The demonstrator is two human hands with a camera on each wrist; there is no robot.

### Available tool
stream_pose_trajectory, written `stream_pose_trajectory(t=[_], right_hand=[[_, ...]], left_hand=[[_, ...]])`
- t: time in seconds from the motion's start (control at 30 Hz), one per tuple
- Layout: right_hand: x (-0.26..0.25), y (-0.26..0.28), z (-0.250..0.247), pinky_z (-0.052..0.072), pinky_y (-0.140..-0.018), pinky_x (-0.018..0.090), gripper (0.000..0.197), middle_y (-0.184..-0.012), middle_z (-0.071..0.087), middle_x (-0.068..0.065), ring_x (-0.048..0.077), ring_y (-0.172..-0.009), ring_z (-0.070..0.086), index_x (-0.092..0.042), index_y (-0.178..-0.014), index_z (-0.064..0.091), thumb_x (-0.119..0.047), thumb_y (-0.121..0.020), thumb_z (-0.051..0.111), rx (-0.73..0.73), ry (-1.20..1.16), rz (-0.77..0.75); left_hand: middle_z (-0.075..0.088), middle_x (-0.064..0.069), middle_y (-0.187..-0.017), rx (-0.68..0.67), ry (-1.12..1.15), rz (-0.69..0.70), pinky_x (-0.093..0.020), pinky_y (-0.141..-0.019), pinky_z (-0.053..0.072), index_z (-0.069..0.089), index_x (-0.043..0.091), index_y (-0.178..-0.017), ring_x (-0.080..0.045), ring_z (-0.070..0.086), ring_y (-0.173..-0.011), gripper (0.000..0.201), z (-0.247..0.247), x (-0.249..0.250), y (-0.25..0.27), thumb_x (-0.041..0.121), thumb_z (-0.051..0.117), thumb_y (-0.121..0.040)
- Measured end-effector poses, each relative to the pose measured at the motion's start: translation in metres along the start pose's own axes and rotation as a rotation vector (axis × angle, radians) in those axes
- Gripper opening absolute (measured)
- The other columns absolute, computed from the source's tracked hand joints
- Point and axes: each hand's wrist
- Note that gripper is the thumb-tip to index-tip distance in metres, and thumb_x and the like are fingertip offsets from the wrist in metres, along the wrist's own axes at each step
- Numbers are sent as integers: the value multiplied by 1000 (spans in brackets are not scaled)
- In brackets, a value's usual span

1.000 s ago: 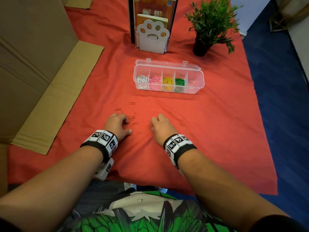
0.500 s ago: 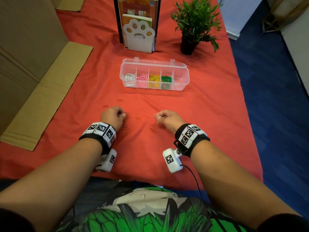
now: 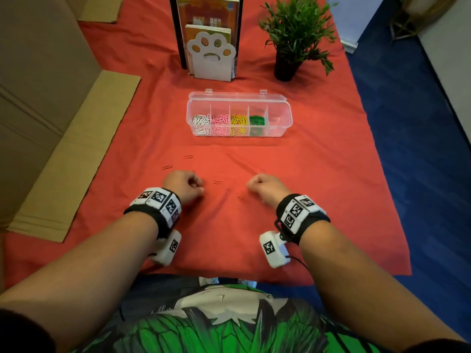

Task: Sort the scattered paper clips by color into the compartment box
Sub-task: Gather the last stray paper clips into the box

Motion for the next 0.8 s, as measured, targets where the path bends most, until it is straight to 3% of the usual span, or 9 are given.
stream_pose_trajectory(t=[0.1,0.17,0.23,0.4,0.5,0.6,0.67,0.73,0.8], right_hand=[[4,6,19,46,-85,28,5,-90,58,4,22,-92,56,-18,-78,60,-19,-82,57,98,437,-104],[7,9,31,43,-97,35,22,-112,53,10,29,-110,49,-13,-100,60,-28,-84,56,176,679,-144],[8,12,40,39,-98,40,32,-121,47,13,33,-117,42,-10,-112,53,-28,-86,54,226,860,-199],[13,15,53,41,-96,42,25,-121,48,13,33,-116,43,-8,-112,48,-14,-88,47,231,920,-243],[10,11,49,41,-97,40,24,-119,51,17,34,-115,47,-4,-111,50,-14,-90,47,181,805,-204],[9,4,33,41,-89,31,15,-107,61,15,28,-102,57,-8,-102,56,-13,-91,48,185,484,-117],[11,0,21,42,-76,27,14,-86,60,6,21,-79,55,-14,-98,57,-9,-91,47,180,163,-39],[11,0,8,40,-50,22,21,-69,49,0,13,-57,42,-18,-91,55,-3,-92,40,155,-184,44],[8,6,-4,32,-37,16,27,-64,42,0,11,-51,36,-16,-81,53,-1,-92,34,157,-605,117]], left_hand=[[67,1,-88,14,-285,105,-19,-76,41,68,18,-91,-16,62,-86,24,1,-6,1,26,77,-70],[69,-1,-93,32,-340,144,-22,-79,43,68,17,-93,-19,64,-93,26,1,-8,1,26,77,-70],[69,-3,-98,39,-376,182,-24,-81,45,68,17,-95,-22,63,-98,24,3,-10,1,26,74,-74],[69,-8,-103,14,-428,248,-31,-87,47,66,16,-99,-28,60,-103,17,5,-11,2,21,63,-83],[69,-10,-100,-1,-364,245,-30,-86,47,65,13,-98,-29,61,-101,16,5,-13,1,18,61,-83],[65,-5,-88,-3,-221,208,-25,-77,43,65,14,-99,-25,61,-89,15,-1,-14,-1,16,59,-84],[58,3,-76,-59,-57,136,-22,-69,40,63,20,-91,-19,56,-77,9,-4,-12,-5,14,58,-86],[54,4,-68,-124,179,15,-23,-58,39,58,22,-77,-16,50,-64,14,-7,-8,-9,13,56,-87],[46,-1,-62,-173,526,-154,-19,-48,36,52,20,-70,-15,41,-52,20,-10,0,-9,10,48,-87]])
Point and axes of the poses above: each hand's wrist, its own y-axis away from the middle knuckle, its own z-axis out of the palm, x = y × z
